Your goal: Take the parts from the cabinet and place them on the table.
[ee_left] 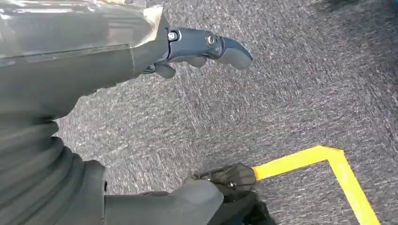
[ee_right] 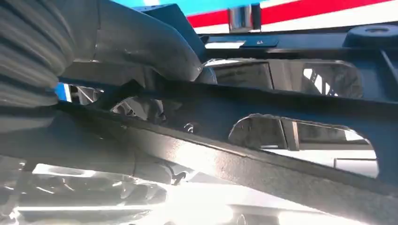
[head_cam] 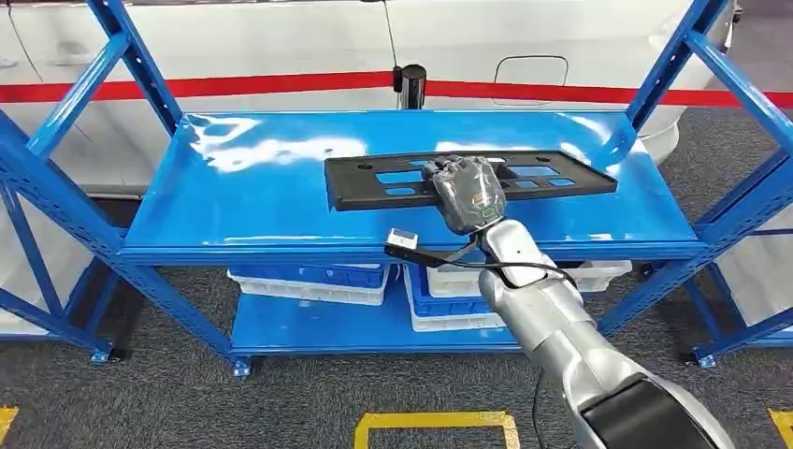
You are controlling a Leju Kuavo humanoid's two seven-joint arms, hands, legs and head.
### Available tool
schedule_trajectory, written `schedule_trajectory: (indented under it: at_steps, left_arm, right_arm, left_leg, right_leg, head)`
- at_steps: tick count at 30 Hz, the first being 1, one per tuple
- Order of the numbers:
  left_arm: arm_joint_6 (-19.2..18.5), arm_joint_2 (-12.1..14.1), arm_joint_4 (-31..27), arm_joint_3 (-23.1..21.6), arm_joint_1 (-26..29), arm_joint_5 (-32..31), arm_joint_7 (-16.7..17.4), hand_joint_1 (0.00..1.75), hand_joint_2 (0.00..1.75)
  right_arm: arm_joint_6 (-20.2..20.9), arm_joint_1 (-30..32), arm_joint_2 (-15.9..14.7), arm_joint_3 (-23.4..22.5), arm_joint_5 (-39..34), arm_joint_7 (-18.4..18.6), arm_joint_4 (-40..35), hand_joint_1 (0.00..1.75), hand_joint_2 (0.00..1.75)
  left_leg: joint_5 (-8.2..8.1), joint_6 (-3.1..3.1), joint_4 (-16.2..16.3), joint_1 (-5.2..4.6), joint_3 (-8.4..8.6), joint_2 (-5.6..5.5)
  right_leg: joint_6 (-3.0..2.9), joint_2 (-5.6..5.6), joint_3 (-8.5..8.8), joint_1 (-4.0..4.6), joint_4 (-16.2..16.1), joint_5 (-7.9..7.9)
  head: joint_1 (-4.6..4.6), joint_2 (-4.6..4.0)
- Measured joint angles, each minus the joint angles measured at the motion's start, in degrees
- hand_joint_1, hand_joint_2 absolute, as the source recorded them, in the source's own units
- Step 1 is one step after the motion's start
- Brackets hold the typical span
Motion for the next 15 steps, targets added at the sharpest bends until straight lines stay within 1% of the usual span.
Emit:
schedule_trajectory:
  at_steps: [1,2,3,4,5,6,7,8,9,10,11,12,13,14,15]
  left_arm:
    - [0.2,0.0,0.0,-0.2,0.0,-0.3,0.1,0.00,1.75]
    - [0.3,-0.1,0.0,-0.5,0.0,-0.6,0.2,0.00,1.75]
    - [0.4,-0.2,0.0,-0.6,0.0,-0.8,0.2,0.00,1.75]
    - [0.4,-0.2,0.0,-0.8,0.0,-0.8,0.3,0.00,1.75]
    - [0.4,-0.3,0.0,-1.0,0.0,-0.8,0.3,0.00,1.75]
    - [0.4,-0.3,0.0,-1.1,0.0,-0.9,0.4,0.00,1.75]
    - [0.4,-0.4,0.0,-1.2,0.0,-0.9,0.4,0.00,1.75]
    - [0.4,-0.4,0.0,-1.2,-0.1,-0.9,0.4,0.00,1.75]
    - [0.4,-0.3,0.0,-1.2,-0.1,-0.9,0.4,0.00,1.75]
    - [0.4,-0.4,0.0,-1.3,-0.3,-0.9,0.4,0.00,1.75]
    - [0.4,-0.2,0.0,-1.3,-0.3,-0.9,0.4,0.00,1.75]
    - [0.4,-0.3,0.0,-1.3,-0.2,-0.9,0.4,0.00,1.75]
    - [0.4,-0.3,0.0,-1.3,-0.2,-0.9,0.4,0.00,1.75]
    - [0.4,-0.2,0.1,-1.3,-0.2,-0.9,0.4,0.00,1.75]
    - [0.4,-0.2,0.1,-1.3,-0.2,-0.9,0.4,0.00,1.75]
  right_arm:
    - [0.0,0.4,-0.1,-0.2,0.2,-0.1,0.0,1.75,1.75]
    - [0.0,0.9,-0.2,-0.4,0.4,-0.1,0.0,1.75,1.75]
    - [0.0,1.4,-0.3,-0.5,0.5,-0.1,0.0,1.75,1.75]
    - [0.0,1.9,-0.4,-0.7,0.5,-0.1,0.0,1.75,1.75]
    - [0.0,2.3,-0.6,-0.9,0.5,-0.1,0.0,1.75,1.75]
    - [0.0,2.6,-0.7,-1.1,0.6,-0.1,0.0,1.75,1.75]
    - [0.0,2.6,-0.7,-1.1,0.6,-0.1,0.0,1.75,1.75]
    - [0.0,2.6,-0.7,-1.2,0.6,-0.1,0.0,1.75,1.75]
    - [0.0,2.6,-0.8,-1.2,0.6,-0.1,-0.1,1.75,1.75]
    - [0.0,2.6,-0.7,-1.2,0.7,-0.1,-0.2,1.75,1.75]
    - [-0.1,2.7,-0.8,-1.4,0.8,-0.1,-0.3,1.75,1.75]
    - [-0.1,2.8,-0.8,-1.5,1.0,0.0,-0.3,1.75,1.75]
    - [-0.1,2.8,-0.7,-1.5,1.2,0.0,-0.3,1.75,1.75]
    - [-0.1,2.7,-0.7,-1.5,1.4,0.1,-0.3,1.75,1.75]
    - [-0.1,2.6,-0.5,-1.6,1.5,0.2,-0.3,1.75,1.75]
  left_leg:
    - [0.18,0.27,0.0,0.07,-0.34,0.18]
    - [0.29,0.35,0.0,0.07,-0.61,0.36]
    - [0.40,0.38,0.0,0.07,-0.83,0.50]
    - [0.56,0.26,0.1,0.10,-1.08,0.62]
    - [0.66,0.10,0.1,0.16,-1.18,0.66]
    - [0.75,-0.06,0.2,0.31,-1.26,0.70]
    - [0.73,-0.23,0.5,0.53,-1.43,0.80]
    - [0.60,-0.52,1.0,0.74,-1.67,0.86]
    - [0.35,-1.24,1.7,0.44,-2.31,0.91]
    - [0.51,-1.73,2.1,0.48,-2.92,0.81]
    - [0.57,-1.85,2.7,0.20,-3.08,0.69]
    - [0.86,-1.92,2.8,0.29,-3.54,0.58]
    - [1.14,-2.21,2.8,0.48,-3.80,0.64]
    - [0.89,-2.55,3.1,0.86,-4.28,0.63]
    - [-1.34,-2.89,4.5,0.98,-5.11,0.45]
  right_leg:
    - [-0.60,-0.05,-1.85,0.08,4.2,-2.43]
    - [-0.86,-0.05,-4.09,0.07,9.3,-4.56]
    - [-0.84,-0.05,-6.03,-0.03,13.8,-6.05]
    - [-0.45,-0.05,-7.46,-0.06,17.3,-6.83]
    - [0.07,-0.09,-7.20,-0.23,17.1,-6.30]
    - [0.79,-0.18,-5.41,-0.46,14.1,-4.72]
    - [1.69,-0.46,-2.49,-0.72,8.7,-2.42]
    - [2.38,-0.93,0.20,-1.00,3.5,-0.66]
    - [2.65,-1.36,1.94,-1.13,0.2,-1.14]
    - [1.79,-0.44,1.99,-0.08,1.1,-0.41]
    - [1.59,-0.49,1.29,-0.69,0.6,-0.49]
    - [1.38,-0.38,0.98,-0.75,1.1,-0.54]
    - [0.96,-0.34,0.57,-0.52,1.3,-0.34]
    - [0.19,-0.36,0.03,-0.92,1.1,0.09]
    - [-0.58,-0.32,-0.48,-0.77,1.2,0.59]
  head:
    - [0.31,0.00]
    - [0.31,0.00]
    - [0.24,0.00]
    - [0.42,0.00]
    - [0.37,0.00]
    - [0.42,0.00]
    - [0.35,0.00]
    - [0.44,0.00]
    - [0.50,0.00]
    - [0.70,0.00]
    - [0.63,0.00]
    - [0.18,0.00]
    - [0.11,0.00]
    - [0.07,0.00]
    - [-0.04,0.00]
